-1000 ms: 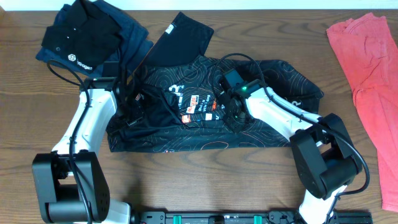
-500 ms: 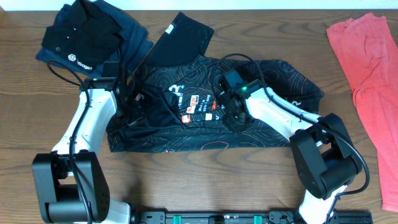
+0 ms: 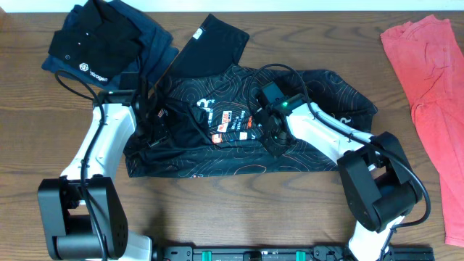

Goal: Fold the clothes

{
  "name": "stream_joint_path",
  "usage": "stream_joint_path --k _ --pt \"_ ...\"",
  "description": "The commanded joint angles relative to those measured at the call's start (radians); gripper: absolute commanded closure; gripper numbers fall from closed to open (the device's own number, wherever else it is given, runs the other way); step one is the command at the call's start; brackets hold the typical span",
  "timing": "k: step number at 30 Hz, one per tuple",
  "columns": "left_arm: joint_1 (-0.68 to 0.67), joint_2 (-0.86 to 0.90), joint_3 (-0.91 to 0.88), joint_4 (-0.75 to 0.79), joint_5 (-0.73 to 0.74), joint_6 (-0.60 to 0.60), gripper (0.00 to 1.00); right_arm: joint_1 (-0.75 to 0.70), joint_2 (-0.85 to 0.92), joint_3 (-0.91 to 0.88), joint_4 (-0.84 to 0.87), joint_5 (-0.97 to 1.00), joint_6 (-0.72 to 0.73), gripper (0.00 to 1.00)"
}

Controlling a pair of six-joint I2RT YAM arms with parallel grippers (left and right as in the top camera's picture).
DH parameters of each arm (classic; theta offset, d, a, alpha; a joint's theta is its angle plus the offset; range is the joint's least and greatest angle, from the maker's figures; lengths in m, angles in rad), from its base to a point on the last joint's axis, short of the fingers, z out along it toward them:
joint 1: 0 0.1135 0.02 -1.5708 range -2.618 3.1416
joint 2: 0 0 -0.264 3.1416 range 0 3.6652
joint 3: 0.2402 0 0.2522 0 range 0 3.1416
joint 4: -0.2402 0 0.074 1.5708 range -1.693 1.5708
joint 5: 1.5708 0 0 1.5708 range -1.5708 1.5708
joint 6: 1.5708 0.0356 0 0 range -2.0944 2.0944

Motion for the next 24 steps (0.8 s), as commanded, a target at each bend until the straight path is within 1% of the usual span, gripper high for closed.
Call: stream_joint_path --k 1,6,11,18,22,23,24 --pt "0.003 0.004 0.002 -0.006 -0.005 -0.001 0.25 0.007 0.013 -0.006 0.011 -0.003 0.019 0.99" --pt "0.003 0.004 -0.001 -0.006 -0.006 0.0 0.25 0.003 0.012 -0.003 0.033 0.001 0.045 0.99" --pt "0.003 0.004 -0.002 -0.005 -0.006 0.0 0.25 -0.008 0.012 0.017 0.042 0.036 0.104 0.99" --pt "0.003 0.004 -0.003 -0.005 -0.006 0.0 0.25 -0.035 0.012 0.025 0.043 0.17 0.19 0.99" --pt "0.003 0.004 -0.003 -0.001 -0.006 -0.001 0.25 -0.047 0.012 0.025 0.044 0.215 0.223 0.98" --pt "0.003 0.004 -0.003 0.001 -0.006 0.0 0.25 -0.05 0.012 0.025 0.043 0.215 0.223 0.93" --pt "0.003 0.004 -0.003 0.002 -0.006 0.0 0.25 -0.051 0.012 0.025 0.043 0.215 0.223 0.81"
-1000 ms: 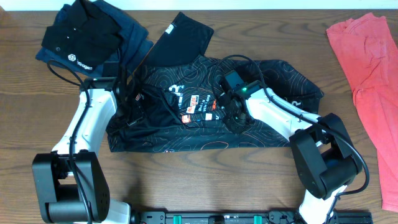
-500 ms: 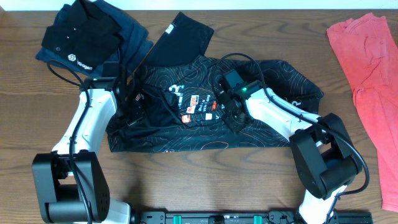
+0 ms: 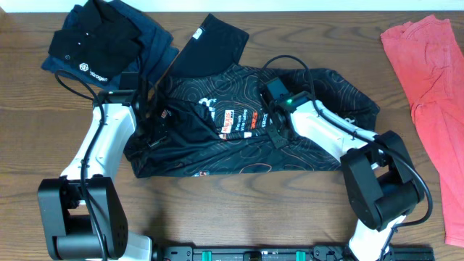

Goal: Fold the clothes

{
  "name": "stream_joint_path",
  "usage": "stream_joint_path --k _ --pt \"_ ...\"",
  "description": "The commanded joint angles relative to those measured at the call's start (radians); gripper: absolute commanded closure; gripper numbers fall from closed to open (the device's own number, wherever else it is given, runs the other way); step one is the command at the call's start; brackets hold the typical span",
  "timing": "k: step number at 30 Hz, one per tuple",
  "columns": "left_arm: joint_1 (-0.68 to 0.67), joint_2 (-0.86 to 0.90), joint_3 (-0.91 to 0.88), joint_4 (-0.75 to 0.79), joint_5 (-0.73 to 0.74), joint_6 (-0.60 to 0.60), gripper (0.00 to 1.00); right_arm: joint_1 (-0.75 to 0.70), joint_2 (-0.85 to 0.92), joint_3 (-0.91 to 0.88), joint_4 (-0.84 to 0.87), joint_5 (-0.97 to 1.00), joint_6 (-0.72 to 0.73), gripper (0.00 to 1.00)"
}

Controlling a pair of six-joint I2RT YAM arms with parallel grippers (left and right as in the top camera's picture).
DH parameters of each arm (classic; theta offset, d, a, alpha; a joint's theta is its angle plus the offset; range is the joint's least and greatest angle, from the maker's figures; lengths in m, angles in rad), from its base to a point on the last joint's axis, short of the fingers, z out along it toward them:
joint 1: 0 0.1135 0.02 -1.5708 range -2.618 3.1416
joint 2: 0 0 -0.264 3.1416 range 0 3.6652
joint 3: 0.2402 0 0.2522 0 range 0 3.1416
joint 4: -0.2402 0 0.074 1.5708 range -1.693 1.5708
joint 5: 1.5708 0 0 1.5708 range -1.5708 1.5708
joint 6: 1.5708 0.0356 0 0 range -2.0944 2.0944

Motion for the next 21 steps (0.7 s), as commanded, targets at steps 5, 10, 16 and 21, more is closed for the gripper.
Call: stream_joint_path --k 5,10,16,21 --pt "0.002 0.004 -0.003 0.011 -0.006 -0.001 0.25 -0.013 0.012 0.021 0.001 0.06 0.043 0.53" --pt "0.002 0.004 -0.002 0.017 -0.003 0.0 0.28 -0.013 0.01 0.057 -0.061 0.108 0.135 0.51" --pt "-0.018 0.004 -0.002 0.012 0.141 0.114 0.45 -0.013 -0.002 0.159 -0.195 0.058 0.2 0.5" --pt "-0.105 0.004 -0.002 0.011 0.19 0.158 0.66 -0.013 -0.002 0.199 -0.237 -0.168 0.195 0.55"
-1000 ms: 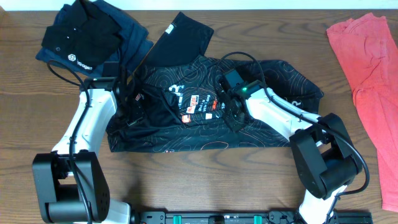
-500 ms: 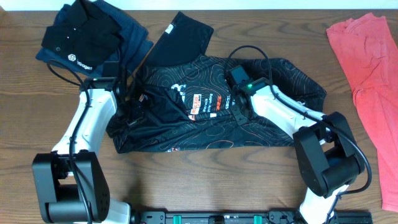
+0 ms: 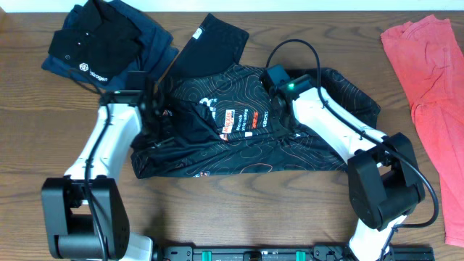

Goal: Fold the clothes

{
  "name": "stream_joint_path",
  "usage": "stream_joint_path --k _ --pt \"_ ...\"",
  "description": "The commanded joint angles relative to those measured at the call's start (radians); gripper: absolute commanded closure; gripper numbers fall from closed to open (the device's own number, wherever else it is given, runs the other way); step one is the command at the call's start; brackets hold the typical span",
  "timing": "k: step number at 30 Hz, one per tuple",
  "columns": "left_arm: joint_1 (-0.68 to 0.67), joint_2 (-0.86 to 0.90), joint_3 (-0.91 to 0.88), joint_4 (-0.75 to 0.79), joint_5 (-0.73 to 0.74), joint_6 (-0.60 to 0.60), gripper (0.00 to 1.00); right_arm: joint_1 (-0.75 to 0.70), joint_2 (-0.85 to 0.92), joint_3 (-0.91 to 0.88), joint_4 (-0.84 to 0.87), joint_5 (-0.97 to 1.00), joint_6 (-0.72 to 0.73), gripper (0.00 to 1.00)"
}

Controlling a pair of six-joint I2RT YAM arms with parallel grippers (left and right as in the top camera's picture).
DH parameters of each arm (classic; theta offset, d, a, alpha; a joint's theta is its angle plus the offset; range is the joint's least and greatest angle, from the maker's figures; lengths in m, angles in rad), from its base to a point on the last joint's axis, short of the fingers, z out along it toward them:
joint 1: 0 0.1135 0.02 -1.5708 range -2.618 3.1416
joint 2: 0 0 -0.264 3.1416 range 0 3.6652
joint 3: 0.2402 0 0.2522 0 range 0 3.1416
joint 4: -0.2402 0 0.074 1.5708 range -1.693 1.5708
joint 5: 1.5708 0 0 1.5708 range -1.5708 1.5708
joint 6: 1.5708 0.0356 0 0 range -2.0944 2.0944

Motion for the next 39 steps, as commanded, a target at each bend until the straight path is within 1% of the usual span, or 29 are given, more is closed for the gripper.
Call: stream_joint_path --k 1,2,4,6,13,20,22,27,29,33,39 --pt "-0.072 0.004 -0.002 -0.007 0.06 0.057 0.7 -0.006 -0.002 0.022 -0.018 -0.201 0.027 0.59" --pt "-0.094 0.004 -0.002 -0.007 0.06 0.057 0.73 -0.006 -0.002 0.019 -0.027 -0.237 0.028 0.63" --pt "-0.135 0.005 -0.002 -0.007 0.06 0.057 0.76 -0.004 -0.002 0.007 -0.051 -0.292 0.028 0.7" --pt "-0.163 0.008 -0.003 -0.007 0.06 0.057 0.78 -0.002 -0.001 -0.011 -0.076 -0.306 0.033 0.73" --pt "-0.183 0.079 -0.005 0.015 0.06 0.027 0.81 -0.011 -0.001 -0.134 -0.074 -0.304 0.136 0.73" --pt "-0.182 0.175 -0.005 0.049 0.059 0.027 0.81 -0.052 -0.001 -0.241 -0.022 -0.302 0.182 0.81" --pt "-0.182 0.183 -0.005 0.058 0.049 0.027 0.81 -0.076 -0.001 -0.251 -0.019 -0.299 0.183 0.84" --pt "-0.167 0.185 -0.006 0.063 -0.018 0.026 0.81 -0.152 -0.001 -0.253 -0.04 -0.266 0.187 0.87" --pt "-0.15 0.19 -0.006 0.063 -0.041 0.016 0.81 -0.179 -0.001 -0.253 -0.056 -0.245 0.19 0.87" --pt "-0.1 0.209 -0.006 0.063 -0.043 0.012 0.81 -0.219 -0.001 -0.253 -0.09 -0.193 0.19 0.87" --pt "-0.022 0.217 -0.016 0.05 -0.077 0.012 0.81 -0.25 -0.001 -0.253 -0.141 -0.129 0.193 0.87"
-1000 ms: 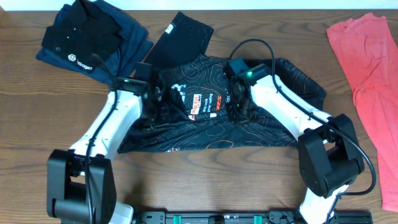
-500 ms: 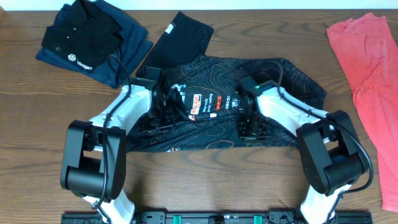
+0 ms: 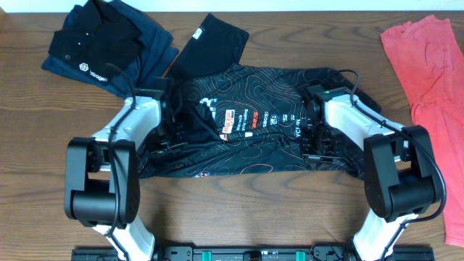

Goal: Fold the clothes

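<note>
A black shirt point(image 3: 246, 138) with orange contour lines and a printed chest logo lies spread across the middle of the table, its printed face up. My left gripper point(image 3: 171, 133) rests on the shirt's left part, and the cloth is bunched at its fingers. At the shirt's right part, my right gripper point(image 3: 313, 138) is down on the cloth, apparently pinching a fold. The black fingers are hard to make out against the black cloth.
A pile of dark folded clothes point(image 3: 101, 43) sits at the back left. A black sleeve-like piece point(image 3: 214, 43) lies behind the shirt. A red garment point(image 3: 431, 87) lies along the right side. Bare wooden table point(image 3: 239, 210) runs along the front.
My right gripper was at the shirt's upper middle and is now at its right side; more of the printed chest shows. The left arm has swung in, its gripper further right on the cloth.
First my right gripper was at the shirt's centre beside the logo, with a fold covering the print, and my left at the left edge. At each later moment the right gripper stood further right. Now the print lies uncovered and the shirt's left edge has shifted inward.
</note>
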{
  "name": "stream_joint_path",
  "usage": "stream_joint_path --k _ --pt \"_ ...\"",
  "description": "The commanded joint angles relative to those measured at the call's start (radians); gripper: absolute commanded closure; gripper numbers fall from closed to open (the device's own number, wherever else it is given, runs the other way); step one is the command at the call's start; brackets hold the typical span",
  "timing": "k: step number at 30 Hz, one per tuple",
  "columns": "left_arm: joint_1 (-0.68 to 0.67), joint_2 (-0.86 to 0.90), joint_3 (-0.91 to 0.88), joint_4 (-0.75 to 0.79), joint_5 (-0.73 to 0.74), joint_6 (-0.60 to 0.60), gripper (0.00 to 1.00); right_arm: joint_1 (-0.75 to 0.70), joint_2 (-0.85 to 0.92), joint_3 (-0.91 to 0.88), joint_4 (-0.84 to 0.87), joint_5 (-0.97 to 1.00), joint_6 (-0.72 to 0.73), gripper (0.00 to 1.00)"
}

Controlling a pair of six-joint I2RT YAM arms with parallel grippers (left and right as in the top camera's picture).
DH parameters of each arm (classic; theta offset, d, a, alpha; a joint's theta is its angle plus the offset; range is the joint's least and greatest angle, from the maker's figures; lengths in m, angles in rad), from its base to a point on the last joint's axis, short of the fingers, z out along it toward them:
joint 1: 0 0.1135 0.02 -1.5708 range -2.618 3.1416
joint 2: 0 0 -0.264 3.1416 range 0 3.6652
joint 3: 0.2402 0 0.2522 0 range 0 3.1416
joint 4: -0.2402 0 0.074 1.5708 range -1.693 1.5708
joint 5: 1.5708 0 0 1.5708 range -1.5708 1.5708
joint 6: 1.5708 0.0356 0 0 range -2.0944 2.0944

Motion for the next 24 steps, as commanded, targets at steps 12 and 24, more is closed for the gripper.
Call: stream_joint_path --k 12,24 --pt "0.12 0.013 -0.015 -0.101 -0.158 -0.088 0.81 -0.081 -0.001 -0.006 -0.05 0.172 0.093 0.85" --pt "0.159 0.013 -0.015 -0.082 -0.145 -0.084 0.87 -0.175 -0.001 -0.006 0.062 0.113 0.016 0.91"
